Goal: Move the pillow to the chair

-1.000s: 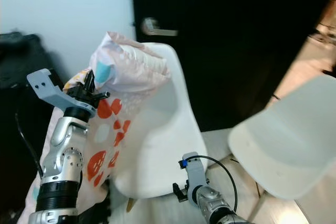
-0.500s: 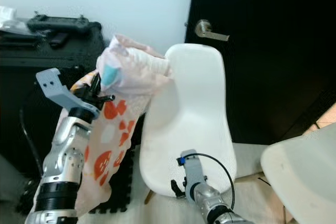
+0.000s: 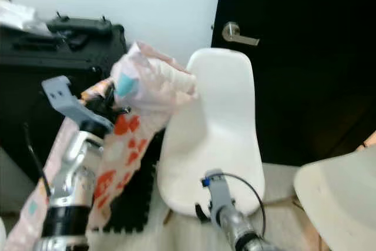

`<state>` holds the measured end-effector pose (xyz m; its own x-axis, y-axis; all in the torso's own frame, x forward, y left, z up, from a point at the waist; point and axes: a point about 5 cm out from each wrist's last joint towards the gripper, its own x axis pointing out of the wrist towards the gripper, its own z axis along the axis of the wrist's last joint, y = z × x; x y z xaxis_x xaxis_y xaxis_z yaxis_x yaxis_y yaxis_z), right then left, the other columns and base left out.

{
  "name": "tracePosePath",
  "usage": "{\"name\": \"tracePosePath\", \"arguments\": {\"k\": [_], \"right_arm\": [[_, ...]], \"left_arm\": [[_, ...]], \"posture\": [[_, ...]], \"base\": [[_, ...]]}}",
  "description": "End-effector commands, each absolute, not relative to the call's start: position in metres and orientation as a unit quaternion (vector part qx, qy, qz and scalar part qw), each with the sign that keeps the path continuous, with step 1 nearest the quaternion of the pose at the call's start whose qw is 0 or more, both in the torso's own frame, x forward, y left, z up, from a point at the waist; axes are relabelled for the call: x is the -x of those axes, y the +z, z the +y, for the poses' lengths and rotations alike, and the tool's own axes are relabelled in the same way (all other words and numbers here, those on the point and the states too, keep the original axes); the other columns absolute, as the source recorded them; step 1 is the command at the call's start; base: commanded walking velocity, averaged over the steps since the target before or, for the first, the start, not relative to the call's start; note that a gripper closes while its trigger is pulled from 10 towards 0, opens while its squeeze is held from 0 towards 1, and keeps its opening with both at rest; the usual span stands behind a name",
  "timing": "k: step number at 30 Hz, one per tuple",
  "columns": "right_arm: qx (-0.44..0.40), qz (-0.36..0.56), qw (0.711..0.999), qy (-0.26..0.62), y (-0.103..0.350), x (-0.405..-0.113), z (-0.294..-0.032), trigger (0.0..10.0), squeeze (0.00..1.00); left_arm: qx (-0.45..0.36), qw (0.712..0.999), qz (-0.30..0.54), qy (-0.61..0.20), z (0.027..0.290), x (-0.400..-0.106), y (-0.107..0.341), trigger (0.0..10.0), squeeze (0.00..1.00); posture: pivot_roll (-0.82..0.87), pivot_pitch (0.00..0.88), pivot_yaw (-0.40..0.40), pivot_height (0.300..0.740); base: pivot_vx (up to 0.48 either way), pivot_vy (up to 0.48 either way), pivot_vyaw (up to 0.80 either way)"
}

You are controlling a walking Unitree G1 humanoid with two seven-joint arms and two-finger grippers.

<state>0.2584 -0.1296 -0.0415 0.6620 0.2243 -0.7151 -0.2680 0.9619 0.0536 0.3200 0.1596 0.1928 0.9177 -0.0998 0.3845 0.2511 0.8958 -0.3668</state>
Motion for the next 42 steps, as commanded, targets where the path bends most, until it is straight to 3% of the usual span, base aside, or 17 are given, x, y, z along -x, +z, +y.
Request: {"name": "tracePosePath", "arguments": {"k": [1,15,42], "right_arm": [[0.034,0.397,0.907,0.134,-0.044,-0.255,-0.131,10.0,0.00],[0.026,0.400,0.907,0.129,-0.046,-0.253,-0.131,10.0,0.00],[0.015,0.396,0.910,0.123,-0.045,-0.255,-0.130,10.0,0.00]], "left_arm": [[0.194,0.947,-0.222,-0.128,0.149,-0.319,0.215,10.0,0.00],[0.153,0.962,-0.215,-0.070,0.172,-0.321,0.216,10.0,0.00],[0.153,0.958,-0.216,-0.111,0.152,-0.320,0.219,10.0,0.00]], "posture": [[0.07,0.031,-0.108,0.740],[0.07,0.045,-0.106,0.740],[0.06,0.040,-0.096,0.740]], "base": [[0.000,0.000,0.00],[0.000,0.000,0.00],[0.285,0.000,0.00]]}}
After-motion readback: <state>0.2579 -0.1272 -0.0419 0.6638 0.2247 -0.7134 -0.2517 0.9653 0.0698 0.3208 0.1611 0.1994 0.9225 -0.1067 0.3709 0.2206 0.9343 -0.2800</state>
